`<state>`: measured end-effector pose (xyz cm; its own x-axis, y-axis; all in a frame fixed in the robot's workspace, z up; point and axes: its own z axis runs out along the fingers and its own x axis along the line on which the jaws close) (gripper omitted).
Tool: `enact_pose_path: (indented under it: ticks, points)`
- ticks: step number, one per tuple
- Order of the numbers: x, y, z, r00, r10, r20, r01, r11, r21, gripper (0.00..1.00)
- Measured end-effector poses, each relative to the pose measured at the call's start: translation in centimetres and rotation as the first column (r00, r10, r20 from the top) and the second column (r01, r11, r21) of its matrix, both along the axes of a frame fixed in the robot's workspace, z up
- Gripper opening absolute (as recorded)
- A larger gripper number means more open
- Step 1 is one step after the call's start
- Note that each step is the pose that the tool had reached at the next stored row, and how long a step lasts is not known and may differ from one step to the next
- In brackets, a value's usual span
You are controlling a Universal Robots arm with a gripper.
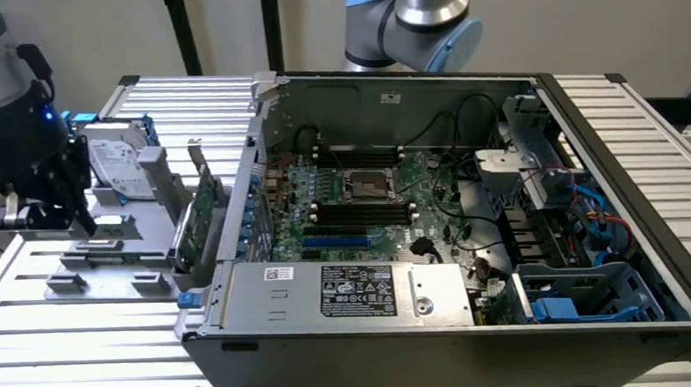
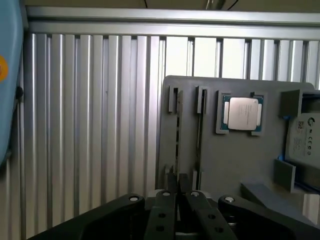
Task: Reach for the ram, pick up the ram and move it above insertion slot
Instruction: 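Pick up the ram and move it above insertion slot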
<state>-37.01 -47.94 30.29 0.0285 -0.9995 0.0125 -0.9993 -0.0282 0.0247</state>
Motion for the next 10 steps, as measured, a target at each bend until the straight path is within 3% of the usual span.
enact_pose_path:
  ticks: [10]
  points:
    - [2.5, 0.00, 4.54, 0.9997, 0.026, -0.0057, -0.026, 0.9997, 0.0057, 0.14]
